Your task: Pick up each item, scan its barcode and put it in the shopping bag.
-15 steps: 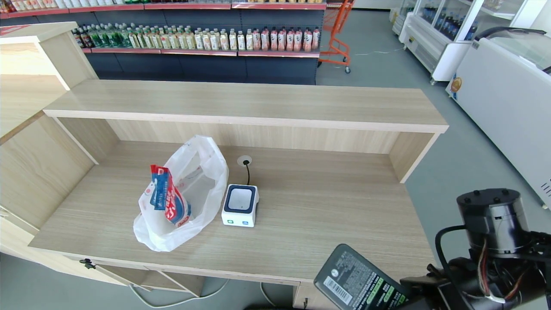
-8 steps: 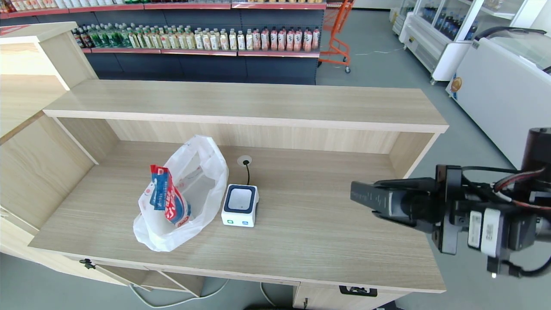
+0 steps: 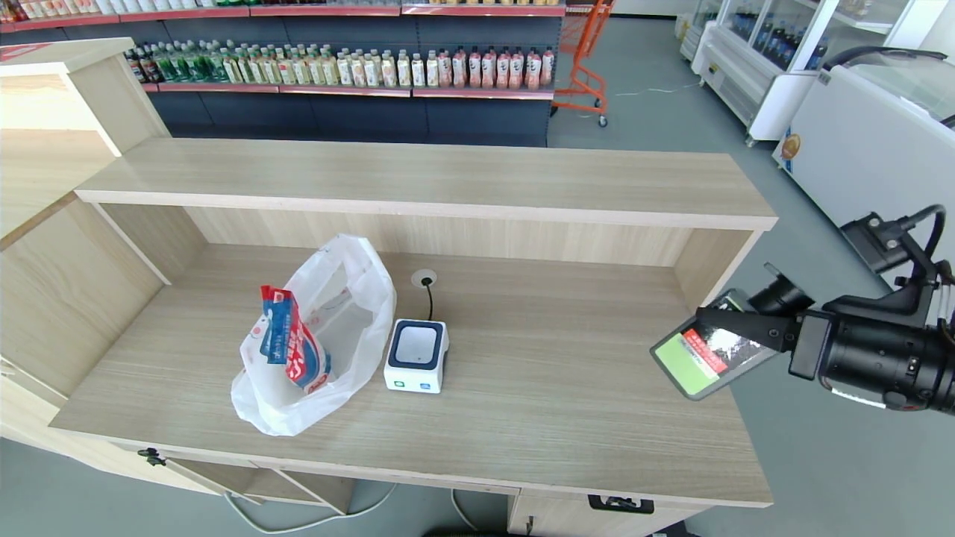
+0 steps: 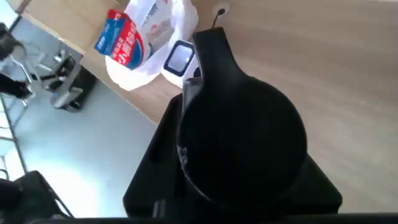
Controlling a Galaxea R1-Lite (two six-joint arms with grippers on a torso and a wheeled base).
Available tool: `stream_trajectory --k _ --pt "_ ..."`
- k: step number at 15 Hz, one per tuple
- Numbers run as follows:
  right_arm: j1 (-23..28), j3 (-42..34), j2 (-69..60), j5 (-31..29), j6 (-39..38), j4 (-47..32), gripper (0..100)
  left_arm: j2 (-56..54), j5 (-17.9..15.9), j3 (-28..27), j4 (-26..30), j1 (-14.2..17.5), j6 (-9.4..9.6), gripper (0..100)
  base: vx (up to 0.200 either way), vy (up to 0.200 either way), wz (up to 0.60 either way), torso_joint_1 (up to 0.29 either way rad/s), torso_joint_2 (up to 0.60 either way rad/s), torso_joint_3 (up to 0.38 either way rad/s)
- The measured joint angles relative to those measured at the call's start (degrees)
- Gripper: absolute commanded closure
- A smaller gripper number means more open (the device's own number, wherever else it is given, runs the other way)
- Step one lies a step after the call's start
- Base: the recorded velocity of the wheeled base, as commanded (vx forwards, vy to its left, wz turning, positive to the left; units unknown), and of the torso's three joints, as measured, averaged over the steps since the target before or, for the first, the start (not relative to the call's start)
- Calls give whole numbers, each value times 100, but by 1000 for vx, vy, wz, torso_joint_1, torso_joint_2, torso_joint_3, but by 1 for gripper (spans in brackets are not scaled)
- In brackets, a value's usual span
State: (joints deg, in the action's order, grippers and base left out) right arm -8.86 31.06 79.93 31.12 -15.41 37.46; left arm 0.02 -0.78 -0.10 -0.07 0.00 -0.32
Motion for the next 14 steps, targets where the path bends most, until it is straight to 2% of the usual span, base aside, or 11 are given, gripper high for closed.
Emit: stream_trajectory --k 1,3,14 --pt "5 -146 30 -107 -589 9 100 0 -1 0 0 0 0 0 0 0 0 0 0 0" --pt "-9 -391 77 -233 -1141 17 100 0 -1 0 0 0 0 0 0 0 0 0 0 0" --pt "-17 -614 77 -277 -1192 15 100 0 -1 0 0 0 7 0 0 0 0 0 0 0"
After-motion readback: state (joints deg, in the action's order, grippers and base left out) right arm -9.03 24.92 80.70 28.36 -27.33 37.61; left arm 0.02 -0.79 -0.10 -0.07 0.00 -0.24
